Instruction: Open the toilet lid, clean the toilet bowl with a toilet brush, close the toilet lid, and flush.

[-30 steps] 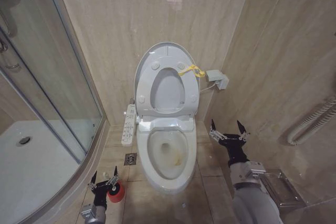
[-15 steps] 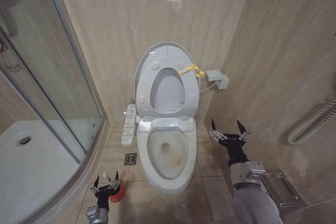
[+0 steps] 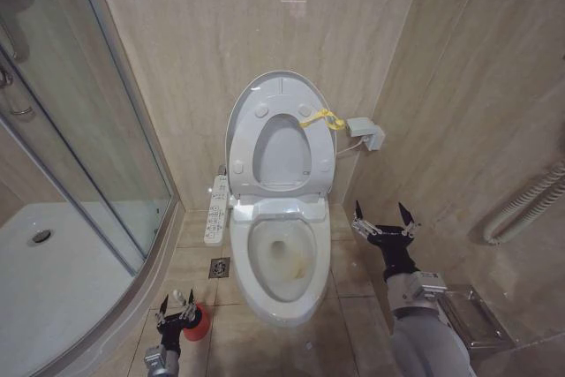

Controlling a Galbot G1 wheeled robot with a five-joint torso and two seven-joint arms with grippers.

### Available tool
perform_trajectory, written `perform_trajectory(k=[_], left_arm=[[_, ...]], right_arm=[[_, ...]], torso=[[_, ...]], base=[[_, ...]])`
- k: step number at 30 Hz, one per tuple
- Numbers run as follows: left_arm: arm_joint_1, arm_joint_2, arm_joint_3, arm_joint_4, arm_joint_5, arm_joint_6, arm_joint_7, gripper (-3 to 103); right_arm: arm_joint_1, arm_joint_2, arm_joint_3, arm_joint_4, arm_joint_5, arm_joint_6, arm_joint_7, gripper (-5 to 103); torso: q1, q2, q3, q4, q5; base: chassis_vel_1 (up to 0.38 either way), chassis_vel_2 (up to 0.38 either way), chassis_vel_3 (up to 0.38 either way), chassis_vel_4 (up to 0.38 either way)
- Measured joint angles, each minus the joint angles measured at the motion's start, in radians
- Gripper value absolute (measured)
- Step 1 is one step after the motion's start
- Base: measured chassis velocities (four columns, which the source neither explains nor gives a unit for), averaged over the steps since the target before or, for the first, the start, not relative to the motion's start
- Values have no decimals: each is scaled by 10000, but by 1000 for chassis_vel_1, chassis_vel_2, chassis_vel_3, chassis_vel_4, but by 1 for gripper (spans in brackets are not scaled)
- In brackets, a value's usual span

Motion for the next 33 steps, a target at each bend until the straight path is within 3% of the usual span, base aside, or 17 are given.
perform_trajectory(k=[4, 5, 11, 12, 19, 20, 33], left_arm=[[-81, -8, -45, 112, 25, -91, 97, 81], [-99, -8, -52, 126, 33, -109, 110, 54], [-83, -5, -80, 34, 177, -168, 145, 54], [-64, -9, -89, -13, 215, -182, 152, 27], [169, -78, -94, -501, 293, -237, 160, 27], [266, -95, -88, -702, 299, -244, 161, 20], [1729, -6, -4, -3891, 682, 178, 115, 20]], right_arm=[[0, 0, 0, 0, 0, 0, 0, 100], [0, 0, 0, 0, 0, 0, 0, 100], [0, 0, 0, 0, 0, 0, 0, 100], [0, 0, 0, 0, 0, 0, 0, 100], [0, 0, 0, 0, 0, 0, 0, 100], [0, 0, 0, 0, 0, 0, 0, 100], [0, 0, 0, 0, 0, 0, 1, 100]], torso=[[0, 0, 0, 0, 0], [0, 0, 0, 0, 0], [0, 0, 0, 0, 0], [0, 0, 0, 0, 1], [0, 0, 0, -1, 0], [0, 0, 0, 1, 0], [0, 0, 0, -2, 2]], base=[[0, 0, 0, 0], [0, 0, 0, 0], [0, 0, 0, 0], [0, 0, 0, 0], [0, 0, 0, 0], [0, 0, 0, 0], [0, 0, 0, 0]])
